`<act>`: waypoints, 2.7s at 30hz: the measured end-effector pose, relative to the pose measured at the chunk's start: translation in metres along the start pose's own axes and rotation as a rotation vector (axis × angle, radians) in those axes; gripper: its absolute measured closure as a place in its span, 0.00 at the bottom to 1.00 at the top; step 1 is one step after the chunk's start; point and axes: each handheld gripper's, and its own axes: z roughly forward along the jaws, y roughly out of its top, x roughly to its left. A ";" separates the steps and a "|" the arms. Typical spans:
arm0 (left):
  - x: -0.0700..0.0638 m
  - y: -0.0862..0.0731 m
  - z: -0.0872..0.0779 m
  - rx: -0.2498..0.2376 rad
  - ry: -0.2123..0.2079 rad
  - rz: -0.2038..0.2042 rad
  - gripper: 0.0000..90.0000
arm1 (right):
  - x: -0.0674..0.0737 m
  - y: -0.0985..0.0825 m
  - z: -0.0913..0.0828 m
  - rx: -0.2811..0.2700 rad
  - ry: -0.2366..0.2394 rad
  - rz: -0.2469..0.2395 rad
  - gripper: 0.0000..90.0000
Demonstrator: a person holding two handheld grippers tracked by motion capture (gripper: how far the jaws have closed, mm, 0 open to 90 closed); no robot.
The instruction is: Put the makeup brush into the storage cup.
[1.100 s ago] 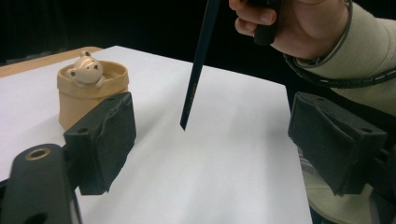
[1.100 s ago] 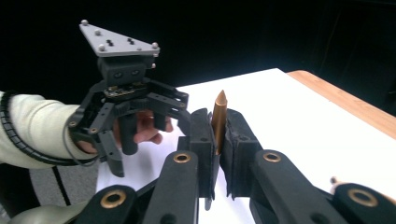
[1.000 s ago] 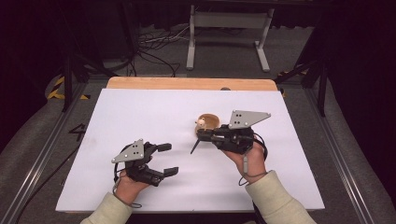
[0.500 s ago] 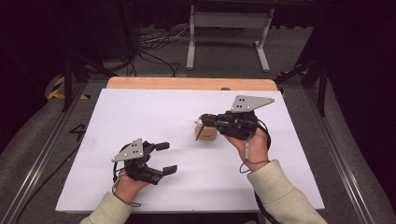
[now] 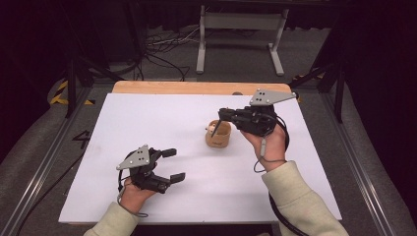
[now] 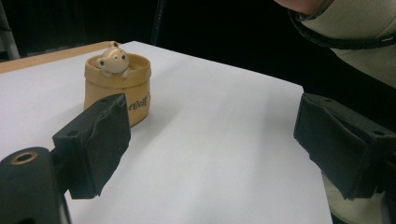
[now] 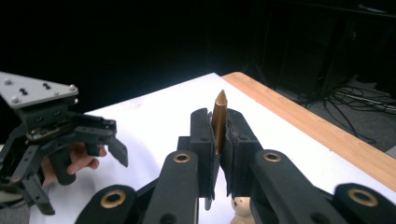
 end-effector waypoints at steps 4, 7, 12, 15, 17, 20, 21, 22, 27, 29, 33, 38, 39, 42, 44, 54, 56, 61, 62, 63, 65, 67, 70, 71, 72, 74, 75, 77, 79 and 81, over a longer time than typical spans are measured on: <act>0.001 0.000 0.000 -0.003 0.006 -0.006 0.12 | -0.002 0.002 -0.001 -0.011 -0.020 0.009 0.93; 0.001 0.000 -0.001 -0.001 0.009 -0.002 0.12 | -0.005 0.002 0.000 -0.016 -0.041 0.018 0.93; 0.002 0.000 -0.001 0.001 0.019 0.001 0.12 | -0.007 0.002 0.001 -0.021 -0.081 0.024 0.93; 0.002 -0.001 -0.002 -0.003 0.023 -0.003 0.12 | -0.008 0.001 0.003 -0.020 -0.098 0.011 0.93; 0.002 -0.001 -0.003 -0.005 0.027 -0.009 0.12 | -0.010 0.001 0.005 -0.012 -0.114 -0.001 0.93; 0.003 -0.001 -0.003 -0.005 0.026 -0.010 0.12 | -0.011 0.000 0.006 -0.008 -0.128 -0.006 0.93; 0.003 -0.001 -0.003 -0.005 0.026 -0.009 0.12 | -0.012 0.000 0.007 -0.007 -0.134 -0.009 0.93; 0.002 -0.001 -0.003 -0.005 0.026 -0.010 0.12 | -0.013 -0.001 0.007 -0.004 -0.139 -0.011 0.93; 0.004 -0.001 -0.003 -0.007 0.027 -0.007 0.12 | -0.016 -0.002 0.010 0.002 -0.164 -0.010 0.93; 0.004 -0.001 -0.004 -0.009 0.028 -0.011 0.12 | -0.018 -0.003 0.011 0.004 -0.171 -0.014 0.93; 0.004 -0.001 -0.004 -0.011 0.028 -0.014 0.12 | -0.021 -0.005 0.014 0.012 -0.188 -0.014 0.93; 0.004 -0.001 -0.004 -0.011 0.027 -0.017 0.12 | -0.025 -0.008 0.018 0.013 -0.196 -0.008 0.93; 0.004 -0.001 -0.004 -0.011 0.026 -0.018 0.12 | -0.026 -0.009 0.019 0.014 -0.196 -0.006 0.93; 0.004 -0.001 -0.004 -0.008 0.023 -0.014 0.12 | -0.028 -0.013 0.022 0.020 -0.203 -0.002 0.93; 0.004 -0.001 -0.003 -0.009 0.023 -0.013 0.12 | -0.030 -0.015 0.024 0.023 -0.204 0.004 0.93; 0.004 -0.001 -0.004 -0.009 0.023 -0.014 0.12 | -0.037 -0.026 0.035 0.036 -0.209 0.022 0.93; 0.004 -0.001 -0.004 -0.009 0.023 -0.013 0.12 | -0.038 -0.028 0.037 0.039 -0.207 0.024 0.93; 0.004 -0.001 -0.004 -0.012 0.023 -0.019 0.12 | -0.039 -0.034 0.043 0.051 -0.206 0.029 0.93; 0.004 -0.001 -0.004 -0.012 0.022 -0.019 0.12 | -0.039 -0.035 0.043 0.055 -0.208 0.029 0.93; 0.004 -0.001 -0.004 -0.012 0.021 -0.019 0.12 | -0.039 -0.036 0.044 0.058 -0.209 0.030 0.93; 0.004 -0.001 -0.004 -0.010 0.019 -0.017 0.12 | -0.040 -0.037 0.046 0.061 -0.209 0.033 0.93; 0.004 -0.001 -0.004 -0.010 0.019 -0.017 0.12 | -0.040 -0.038 0.046 0.063 -0.210 0.035 0.93; 0.004 -0.001 -0.004 -0.010 0.019 -0.021 0.12 | -0.041 -0.042 0.049 0.072 -0.209 0.039 0.93; 0.004 -0.001 -0.004 -0.011 0.020 -0.021 0.12 | -0.041 -0.044 0.051 0.075 -0.208 0.040 0.93; 0.004 -0.001 -0.004 -0.011 0.019 -0.022 0.12 | -0.041 -0.044 0.051 0.075 -0.208 0.040 0.93; 0.004 -0.001 -0.004 -0.011 0.019 -0.022 0.12 | -0.041 -0.045 0.052 0.079 -0.208 0.040 0.93; 0.004 -0.001 -0.004 -0.011 0.019 -0.022 0.12 | -0.041 -0.045 0.053 0.080 -0.207 0.042 0.93; 0.004 -0.001 -0.004 -0.012 0.020 -0.022 0.12 | -0.041 -0.046 0.053 0.083 -0.206 0.038 0.92; 0.004 -0.001 -0.004 -0.012 0.019 -0.022 0.12 | -0.041 -0.047 0.053 0.084 -0.215 0.033 0.85; 0.004 -0.001 -0.005 -0.015 0.020 -0.019 0.12 | -0.041 -0.046 0.052 0.071 -0.235 0.034 0.71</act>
